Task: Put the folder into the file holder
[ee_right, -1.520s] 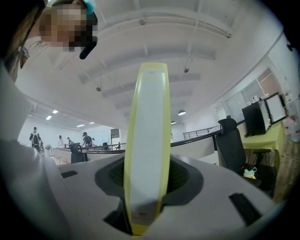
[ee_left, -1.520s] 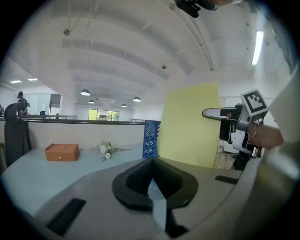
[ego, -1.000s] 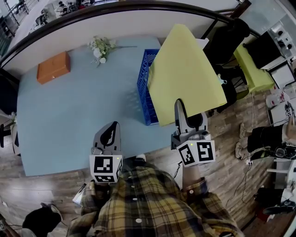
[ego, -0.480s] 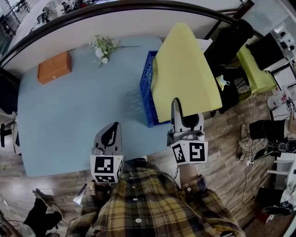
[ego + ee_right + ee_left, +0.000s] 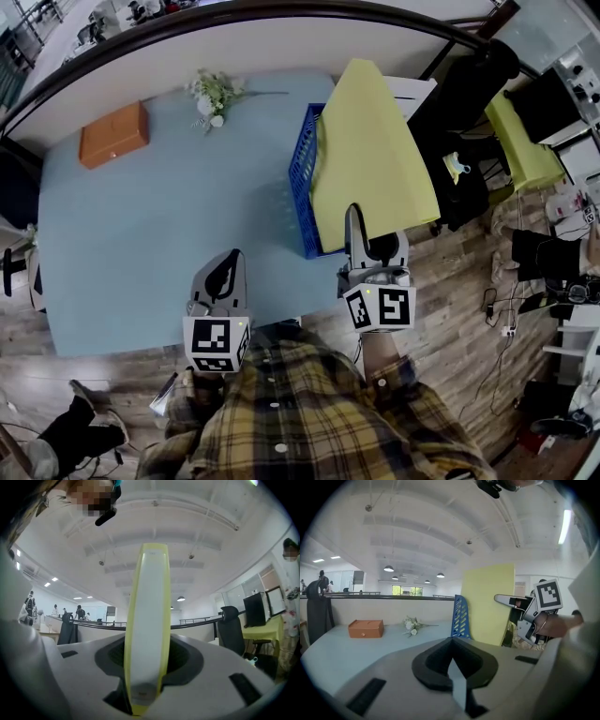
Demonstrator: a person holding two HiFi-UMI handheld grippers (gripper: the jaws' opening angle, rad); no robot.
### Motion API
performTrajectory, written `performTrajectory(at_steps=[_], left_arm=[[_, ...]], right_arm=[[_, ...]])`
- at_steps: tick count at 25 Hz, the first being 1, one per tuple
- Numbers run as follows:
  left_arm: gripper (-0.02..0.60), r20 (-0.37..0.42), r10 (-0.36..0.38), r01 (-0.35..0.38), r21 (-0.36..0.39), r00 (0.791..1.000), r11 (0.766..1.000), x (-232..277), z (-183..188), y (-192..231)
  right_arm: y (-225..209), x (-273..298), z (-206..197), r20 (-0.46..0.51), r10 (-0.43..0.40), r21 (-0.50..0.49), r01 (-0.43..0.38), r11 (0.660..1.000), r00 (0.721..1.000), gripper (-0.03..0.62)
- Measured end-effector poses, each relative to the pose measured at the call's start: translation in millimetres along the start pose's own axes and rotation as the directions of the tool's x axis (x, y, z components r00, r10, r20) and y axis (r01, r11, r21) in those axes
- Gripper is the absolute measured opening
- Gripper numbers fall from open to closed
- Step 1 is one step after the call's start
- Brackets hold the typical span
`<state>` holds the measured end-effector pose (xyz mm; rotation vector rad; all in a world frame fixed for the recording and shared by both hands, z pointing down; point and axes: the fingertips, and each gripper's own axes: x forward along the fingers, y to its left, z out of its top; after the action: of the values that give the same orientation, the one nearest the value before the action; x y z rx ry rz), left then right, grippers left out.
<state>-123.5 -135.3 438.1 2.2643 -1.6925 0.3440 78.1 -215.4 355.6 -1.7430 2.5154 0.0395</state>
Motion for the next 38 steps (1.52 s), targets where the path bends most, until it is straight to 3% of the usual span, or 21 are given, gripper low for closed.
performTrajectory(at_steps=[10, 38], left_arm=[[-0.009, -0.017, 0.020, -0.020, -0.010, 1.000, 1.000, -5, -9, 8], [-0.009, -0.039, 0.035, -0.036, -0.026, 0.999, 0.999, -13, -20, 12]], right_arm=[[1, 5, -27, -0.060, -0.005, 0.031, 0.007, 1.000, 0.998, 0.172], [11, 4, -88, -0.231, 0.034, -0.047, -0.046, 0.998, 0.972, 0.178]])
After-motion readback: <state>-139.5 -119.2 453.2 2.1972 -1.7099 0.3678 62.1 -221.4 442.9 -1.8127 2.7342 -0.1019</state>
